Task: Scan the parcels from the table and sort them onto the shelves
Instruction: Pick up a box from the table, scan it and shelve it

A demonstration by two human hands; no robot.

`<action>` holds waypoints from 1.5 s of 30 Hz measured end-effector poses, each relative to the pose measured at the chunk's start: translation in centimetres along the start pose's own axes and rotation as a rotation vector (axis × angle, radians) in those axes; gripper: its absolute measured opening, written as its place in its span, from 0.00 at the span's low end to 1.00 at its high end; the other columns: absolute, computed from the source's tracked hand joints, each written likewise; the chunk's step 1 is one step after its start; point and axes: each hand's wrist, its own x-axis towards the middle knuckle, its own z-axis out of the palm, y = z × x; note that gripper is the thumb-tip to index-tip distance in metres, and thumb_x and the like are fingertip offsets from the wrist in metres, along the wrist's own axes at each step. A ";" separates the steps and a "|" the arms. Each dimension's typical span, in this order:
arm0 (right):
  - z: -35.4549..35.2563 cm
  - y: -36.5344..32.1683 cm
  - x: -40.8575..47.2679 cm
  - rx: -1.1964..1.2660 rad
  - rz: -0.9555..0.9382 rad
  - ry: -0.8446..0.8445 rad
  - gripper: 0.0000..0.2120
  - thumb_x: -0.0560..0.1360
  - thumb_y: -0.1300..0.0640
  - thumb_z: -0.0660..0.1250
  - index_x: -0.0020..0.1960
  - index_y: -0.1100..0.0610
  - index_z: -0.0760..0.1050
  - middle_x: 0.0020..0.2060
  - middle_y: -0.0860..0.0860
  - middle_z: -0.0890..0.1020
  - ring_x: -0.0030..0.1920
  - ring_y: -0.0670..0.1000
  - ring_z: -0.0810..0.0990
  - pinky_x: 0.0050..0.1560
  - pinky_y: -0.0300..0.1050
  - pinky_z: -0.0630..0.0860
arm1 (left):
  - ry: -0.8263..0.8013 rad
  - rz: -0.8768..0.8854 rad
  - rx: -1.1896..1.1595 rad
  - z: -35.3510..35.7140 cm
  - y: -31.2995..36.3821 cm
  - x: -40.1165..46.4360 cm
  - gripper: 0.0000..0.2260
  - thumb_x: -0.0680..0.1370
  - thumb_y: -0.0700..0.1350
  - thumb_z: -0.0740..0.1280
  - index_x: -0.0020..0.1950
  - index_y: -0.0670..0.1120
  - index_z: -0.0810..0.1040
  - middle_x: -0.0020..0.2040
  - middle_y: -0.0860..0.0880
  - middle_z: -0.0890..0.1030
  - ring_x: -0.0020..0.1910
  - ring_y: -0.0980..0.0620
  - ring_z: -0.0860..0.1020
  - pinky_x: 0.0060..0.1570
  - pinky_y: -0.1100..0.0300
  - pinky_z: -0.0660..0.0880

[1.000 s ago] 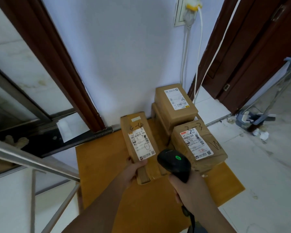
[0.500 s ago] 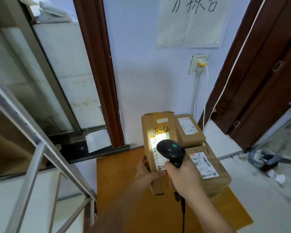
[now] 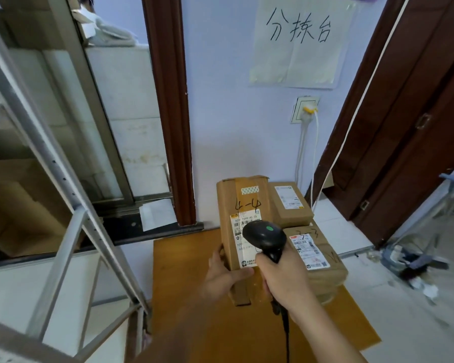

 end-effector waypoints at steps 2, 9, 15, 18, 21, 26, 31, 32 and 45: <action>-0.5 0.3 -1.3 -0.012 -0.055 -0.024 0.05 0.77 0.57 0.66 0.44 0.57 0.75 0.28 0.58 0.76 0.31 0.60 0.79 0.38 0.61 0.79 | 0.017 0.010 0.002 0.4 -0.1 -1.4 0.67 0.52 0.68 0.85 0.83 0.60 0.51 0.75 0.52 0.69 0.74 0.47 0.71 0.72 0.41 0.74; -3.2 3.1 -6.8 -0.038 -0.093 -0.103 0.09 0.77 0.53 0.67 0.40 0.55 0.77 0.26 0.54 0.77 0.26 0.54 0.79 0.36 0.59 0.81 | 0.105 0.042 -0.069 3.9 -0.8 -8.5 0.65 0.53 0.66 0.86 0.82 0.63 0.51 0.72 0.53 0.71 0.71 0.48 0.73 0.71 0.42 0.75; -6.5 5.5 -13.1 -0.008 -0.150 -0.204 0.08 0.78 0.55 0.67 0.40 0.55 0.76 0.25 0.50 0.76 0.25 0.46 0.77 0.34 0.45 0.78 | 0.193 0.064 -0.071 7.9 -2.7 -16.2 0.64 0.54 0.66 0.86 0.82 0.62 0.52 0.70 0.52 0.71 0.68 0.49 0.75 0.69 0.45 0.76; -7.1 5.7 -15.5 0.010 -0.187 -0.230 0.08 0.78 0.55 0.67 0.41 0.55 0.77 0.26 0.55 0.76 0.26 0.48 0.77 0.35 0.48 0.77 | 0.241 0.040 -0.050 8.7 -3.3 -19.7 0.64 0.54 0.67 0.85 0.81 0.65 0.50 0.72 0.52 0.69 0.69 0.49 0.73 0.70 0.44 0.76; -6.7 5.3 -17.7 0.025 -0.217 -0.286 0.09 0.78 0.55 0.68 0.41 0.57 0.78 0.26 0.56 0.76 0.25 0.49 0.77 0.33 0.47 0.76 | 0.296 0.037 -0.059 8.7 -3.9 -23.0 0.64 0.54 0.67 0.85 0.80 0.67 0.49 0.73 0.52 0.68 0.69 0.49 0.73 0.70 0.45 0.76; -5.1 3.7 -21.8 0.100 -0.213 -0.403 0.10 0.79 0.58 0.67 0.42 0.61 0.77 0.23 0.49 0.74 0.22 0.45 0.73 0.27 0.36 0.73 | 0.440 0.084 -0.089 6.7 -5.4 -27.9 0.63 0.55 0.66 0.86 0.81 0.66 0.51 0.72 0.54 0.70 0.70 0.51 0.73 0.71 0.46 0.75; -1.9 1.6 -26.3 0.105 -0.234 -0.535 0.10 0.78 0.59 0.66 0.40 0.62 0.75 0.22 0.50 0.73 0.22 0.48 0.73 0.29 0.43 0.74 | 0.566 0.128 -0.165 3.1 -7.0 -33.7 0.57 0.58 0.59 0.88 0.79 0.61 0.59 0.68 0.51 0.77 0.66 0.53 0.79 0.66 0.51 0.79; -1.0 1.2 -27.1 0.099 -0.249 -0.547 0.08 0.78 0.58 0.67 0.42 0.61 0.76 0.23 0.51 0.74 0.23 0.48 0.74 0.31 0.45 0.75 | 0.582 0.142 -0.195 2.3 -7.2 -35.0 0.54 0.60 0.54 0.89 0.79 0.57 0.61 0.66 0.51 0.80 0.63 0.54 0.81 0.62 0.54 0.81; 8.8 -9.0 -39.2 -0.022 -0.466 -0.648 0.08 0.75 0.48 0.69 0.43 0.52 0.76 0.31 0.51 0.81 0.38 0.55 0.82 0.47 0.48 0.82 | 0.913 0.177 -0.300 -11.0 -11.2 -52.1 0.62 0.53 0.59 0.87 0.81 0.52 0.59 0.65 0.52 0.75 0.62 0.55 0.78 0.49 0.64 0.79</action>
